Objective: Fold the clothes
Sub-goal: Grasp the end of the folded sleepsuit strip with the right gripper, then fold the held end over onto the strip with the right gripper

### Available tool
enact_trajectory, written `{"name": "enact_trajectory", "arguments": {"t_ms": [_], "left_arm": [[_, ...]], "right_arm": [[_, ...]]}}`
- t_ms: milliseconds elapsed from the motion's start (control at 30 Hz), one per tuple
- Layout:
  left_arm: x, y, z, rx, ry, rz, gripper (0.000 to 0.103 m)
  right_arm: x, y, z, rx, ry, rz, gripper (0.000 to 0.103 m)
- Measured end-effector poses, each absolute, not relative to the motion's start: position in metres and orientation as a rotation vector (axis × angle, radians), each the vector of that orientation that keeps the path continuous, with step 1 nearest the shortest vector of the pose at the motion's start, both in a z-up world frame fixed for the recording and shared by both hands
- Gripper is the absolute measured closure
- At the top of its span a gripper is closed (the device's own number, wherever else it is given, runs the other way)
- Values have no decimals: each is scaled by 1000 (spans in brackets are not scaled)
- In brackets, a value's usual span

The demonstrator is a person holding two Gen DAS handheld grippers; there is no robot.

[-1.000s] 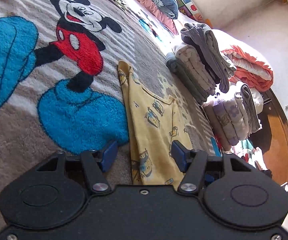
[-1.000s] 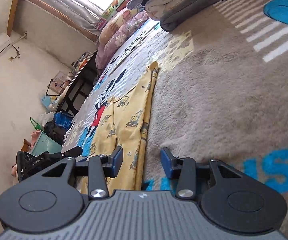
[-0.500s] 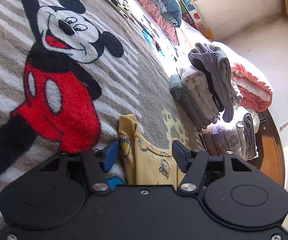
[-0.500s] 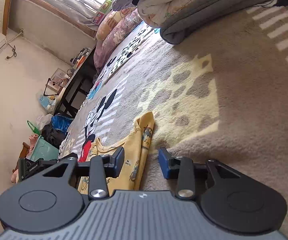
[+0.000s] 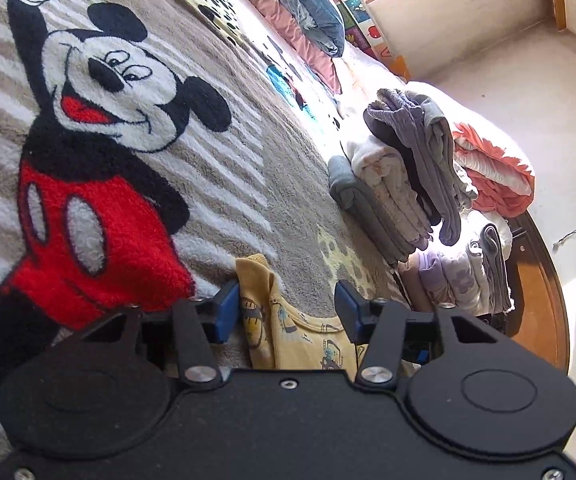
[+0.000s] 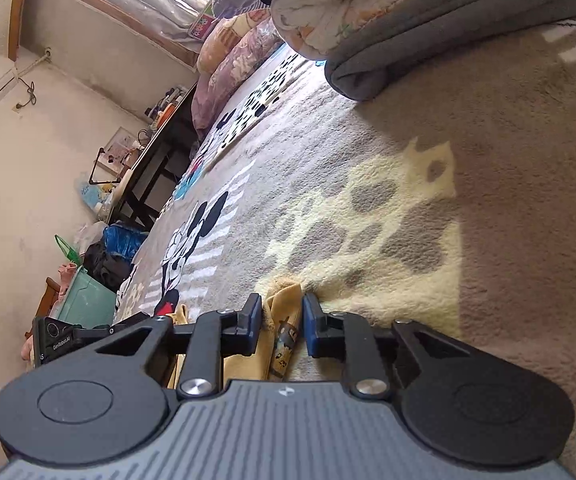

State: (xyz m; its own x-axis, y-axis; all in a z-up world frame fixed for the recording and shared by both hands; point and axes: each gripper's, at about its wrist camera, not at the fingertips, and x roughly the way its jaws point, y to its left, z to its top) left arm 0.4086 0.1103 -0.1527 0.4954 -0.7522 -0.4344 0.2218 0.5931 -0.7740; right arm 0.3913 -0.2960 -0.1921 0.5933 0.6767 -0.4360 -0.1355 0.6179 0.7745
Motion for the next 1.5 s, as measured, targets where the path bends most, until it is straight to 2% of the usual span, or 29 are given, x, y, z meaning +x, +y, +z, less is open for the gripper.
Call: {"name": "enact_trajectory", "arguments": {"t_ms": [33, 100, 200, 433, 700, 1033, 1300, 1500], "left_arm": [[407, 108, -151, -697, 847, -656, 60], [404, 104, -148, -668, 822, -657, 78], [393, 106, -140, -667, 776, -659, 91], [343, 103, -108, -623, 652, -693, 92], [259, 110, -80, -520, 488, -701, 95], [141, 92, -80, -194, 408, -728, 95], [84, 88, -92, -21, 410, -696, 95], [59, 70, -112, 206, 439, -671, 95]], "right_arm": [[390, -296, -192, 764, 797, 526, 87], [387, -293, -190, 748, 785, 520, 87], [380, -291, -183, 732, 752, 508, 92], [351, -289, -150, 725, 615, 518, 93], [267, -285, -113, 662, 466, 578, 94], [148, -282, -100, 550, 363, 567, 94], [74, -250, -96, 273, 335, 562, 94], [29, -216, -113, -16, 367, 574, 94]]}}
